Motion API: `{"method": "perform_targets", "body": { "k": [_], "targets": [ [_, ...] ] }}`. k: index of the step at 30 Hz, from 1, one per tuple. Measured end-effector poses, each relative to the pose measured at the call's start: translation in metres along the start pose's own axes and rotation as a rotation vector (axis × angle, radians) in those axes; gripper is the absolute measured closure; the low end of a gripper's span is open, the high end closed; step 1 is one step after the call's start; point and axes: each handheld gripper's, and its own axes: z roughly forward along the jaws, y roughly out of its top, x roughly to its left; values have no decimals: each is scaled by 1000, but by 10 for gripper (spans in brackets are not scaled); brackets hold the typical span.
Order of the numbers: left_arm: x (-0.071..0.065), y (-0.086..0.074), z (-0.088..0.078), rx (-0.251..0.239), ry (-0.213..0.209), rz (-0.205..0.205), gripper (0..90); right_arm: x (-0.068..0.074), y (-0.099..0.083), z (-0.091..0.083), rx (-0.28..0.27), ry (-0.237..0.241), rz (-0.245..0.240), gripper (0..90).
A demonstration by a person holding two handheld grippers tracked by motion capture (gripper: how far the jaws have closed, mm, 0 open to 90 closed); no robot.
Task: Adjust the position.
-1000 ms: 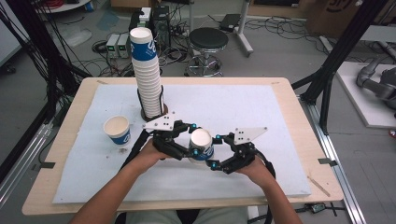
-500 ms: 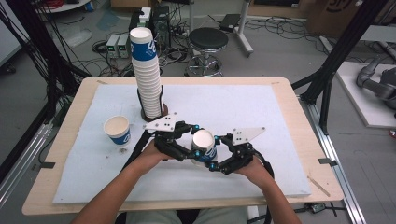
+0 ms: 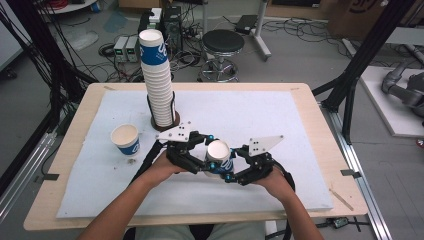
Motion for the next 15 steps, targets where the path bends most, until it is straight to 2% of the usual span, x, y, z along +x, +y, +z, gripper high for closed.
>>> {"method": "perform_targets", "body": {
  "k": [1,4,9,15],
  "targets": [
    [0,0,0,9,10,-15,162,0,0,-1,11,1,-6,326],
    [0,-1,-1,42,12,-30,158,0,1,-1,26,-3,-12,327],
    [-2,1,-6,94,18,-25,157,1,5,-4,106,-10,-40,328],
    [-1,4,-13,115,26,-29,157,1,17,-14,171,-38,-73,338]
  ]
}}
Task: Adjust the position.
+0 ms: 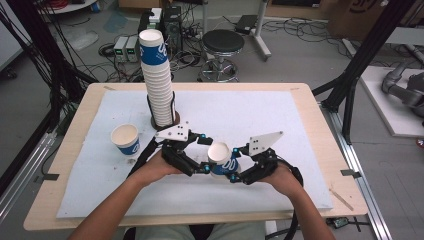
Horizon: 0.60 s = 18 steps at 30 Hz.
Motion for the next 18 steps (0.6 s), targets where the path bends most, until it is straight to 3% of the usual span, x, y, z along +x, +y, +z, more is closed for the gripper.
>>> {"method": "perform_targets", "body": {
  "k": [1,6,12,18],
  "targets": [
    [0,1,-1,18,0,4,157,0,1,-1,10,-5,-3,339],
    [0,5,-2,45,10,14,158,-2,13,-3,181,-54,-57,342],
    [1,7,3,88,15,12,158,0,30,3,343,-68,-120,341],
    [0,8,12,144,-1,17,157,0,44,13,439,-58,-162,340]
  ]
}}
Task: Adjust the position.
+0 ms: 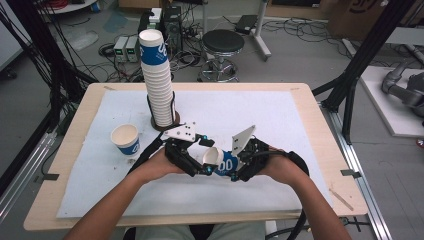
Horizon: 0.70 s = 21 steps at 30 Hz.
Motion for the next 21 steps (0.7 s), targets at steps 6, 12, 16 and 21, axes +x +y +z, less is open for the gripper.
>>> {"method": "perform_targets", "body": {
  "k": [6,12,16,21],
  "targets": [
    [2,-1,3,45,-15,-3,166,4,10,5,37,8,-22,339],
    [4,-3,4,71,-56,7,266,4,10,7,36,12,-24,336],
    [4,-3,5,75,-61,9,288,5,10,7,41,18,-23,337],
    [5,-4,3,56,-67,12,302,4,7,7,19,23,-5,287]
  ]
}}
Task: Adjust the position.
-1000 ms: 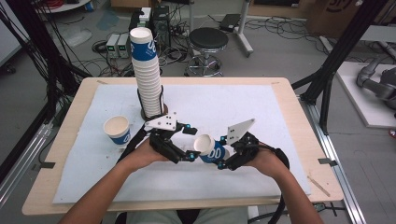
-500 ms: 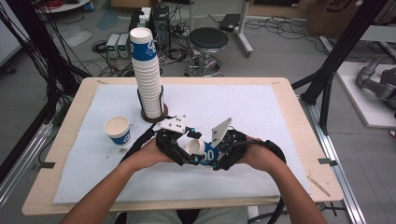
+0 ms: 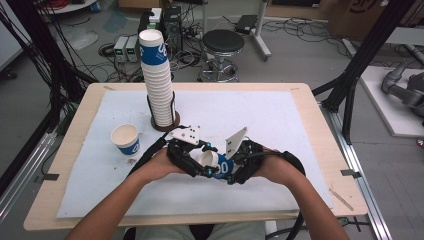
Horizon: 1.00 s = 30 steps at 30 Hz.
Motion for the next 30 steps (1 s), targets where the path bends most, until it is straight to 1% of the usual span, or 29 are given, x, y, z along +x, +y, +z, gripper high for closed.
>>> {"method": "perform_targets", "body": {
  "k": [1,2,3,4,6,7,8,9,10,11,13,15,16,18,19,21,23,27,29,30],
  "targets": [
    [0,0,-1,-6,0,7,302,-1,-2,0,-28,-1,-7,272],
    [0,-1,-2,-18,2,3,301,-2,-4,-1,-50,1,9,258],
    [0,-1,-2,-32,-5,0,301,-2,-6,-2,-81,8,34,242],
    [0,-2,-3,-42,-7,1,301,-2,-9,-3,-118,12,55,202],
    [0,-4,-4,-55,-8,-3,301,-1,-16,-5,-193,7,76,196],
    [0,-6,-5,-67,-9,-5,301,-1,-19,-6,-217,-3,82,196],
    [0,-8,-5,-78,-12,-7,301,0,-24,-6,-257,-11,104,196],
    [0,-9,-5,-87,-16,-10,301,1,-28,-6,-283,-10,124,196],
    [0,-11,-6,-98,-16,-10,301,1,-31,-6,-302,-9,129,196],
    [0,-13,-6,-109,-21,-11,301,2,-37,-6,-335,-15,147,196],
    [0,-15,-7,-117,-28,-2,301,3,-47,-6,-416,-8,177,195],
    [0,-16,-7,-139,-34,3,301,4,-55,-6,-480,-6,216,185],
    [-1,-16,-7,-141,-33,8,301,5,-59,-5,-510,-3,225,184],
    [-1,-16,-7,-160,-43,11,301,7,-65,-3,-546,4,236,184],
    [-1,-15,-7,-161,-44,20,300,8,-68,-1,-558,10,243,185],
    [-3,-15,-7,-173,-50,25,301,10,-72,3,-574,9,245,184],
    [-4,-14,-7,-184,-53,32,301,12,-75,7,-596,21,255,184],
    [-5,-13,-7,-214,-62,48,302,15,-78,14,-651,55,264,183],
    [-6,-13,-6,-227,-68,42,303,15,-78,16,-686,63,267,183],
    [-6,-13,-5,-230,-73,42,303,15,-78,17,-694,68,265,184]
  ]
}}
